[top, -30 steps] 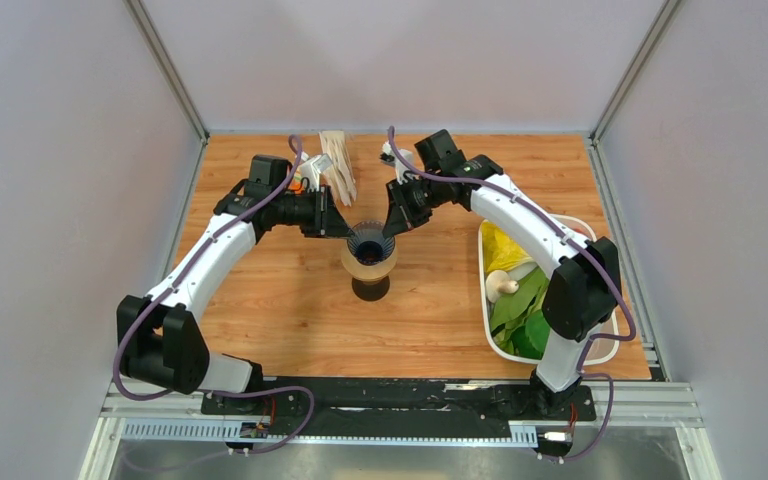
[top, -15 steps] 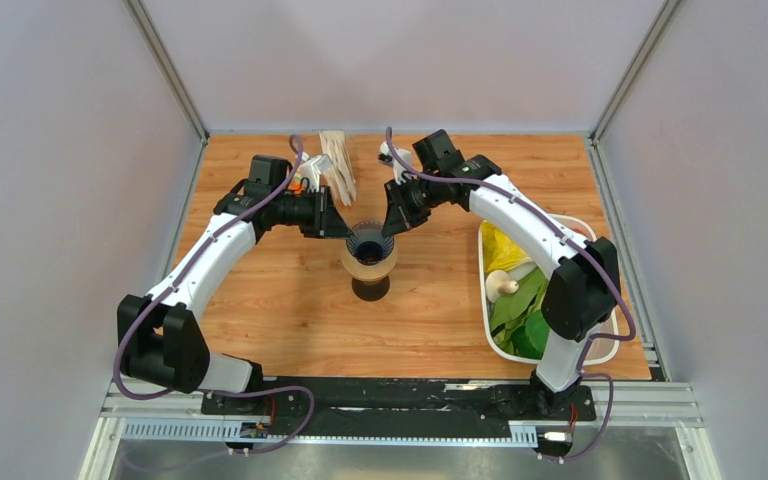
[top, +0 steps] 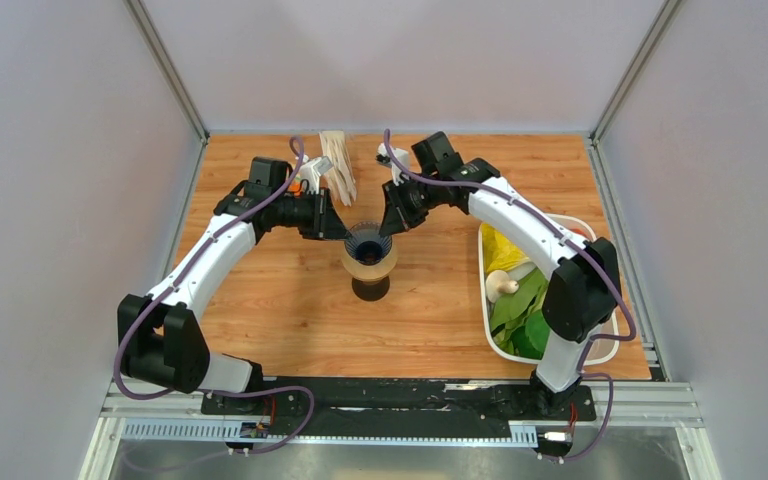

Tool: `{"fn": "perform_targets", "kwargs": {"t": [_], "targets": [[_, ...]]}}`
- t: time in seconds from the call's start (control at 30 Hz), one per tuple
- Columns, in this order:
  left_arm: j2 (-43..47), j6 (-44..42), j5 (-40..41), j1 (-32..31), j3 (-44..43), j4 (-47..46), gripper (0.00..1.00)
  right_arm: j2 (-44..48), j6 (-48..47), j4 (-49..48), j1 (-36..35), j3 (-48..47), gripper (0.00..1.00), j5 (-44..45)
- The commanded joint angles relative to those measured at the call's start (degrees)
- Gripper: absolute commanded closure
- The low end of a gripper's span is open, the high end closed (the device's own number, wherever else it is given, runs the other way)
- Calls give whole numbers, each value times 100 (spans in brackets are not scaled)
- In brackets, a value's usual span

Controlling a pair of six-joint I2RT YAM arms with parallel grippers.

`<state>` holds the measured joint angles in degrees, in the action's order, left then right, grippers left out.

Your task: Place the coffee filter in the dripper

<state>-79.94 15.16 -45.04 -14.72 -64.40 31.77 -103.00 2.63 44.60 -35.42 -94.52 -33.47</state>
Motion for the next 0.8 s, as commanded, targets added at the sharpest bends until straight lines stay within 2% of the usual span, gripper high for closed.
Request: {"fn": "perform_targets", "kwargs": {"t": [0.0, 0.5, 0.77], "targets": [[-246, -560, 668, -56, 303, 222, 100, -185, -534, -249, -220, 464, 100, 240], [-242, -617, 650, -56, 334, 226, 100, 207, -831, -893, -228, 1388, 100, 355], [-222, -645, 556, -51, 268, 265, 100, 271, -773, -856, -287, 1219, 100, 265]]}}
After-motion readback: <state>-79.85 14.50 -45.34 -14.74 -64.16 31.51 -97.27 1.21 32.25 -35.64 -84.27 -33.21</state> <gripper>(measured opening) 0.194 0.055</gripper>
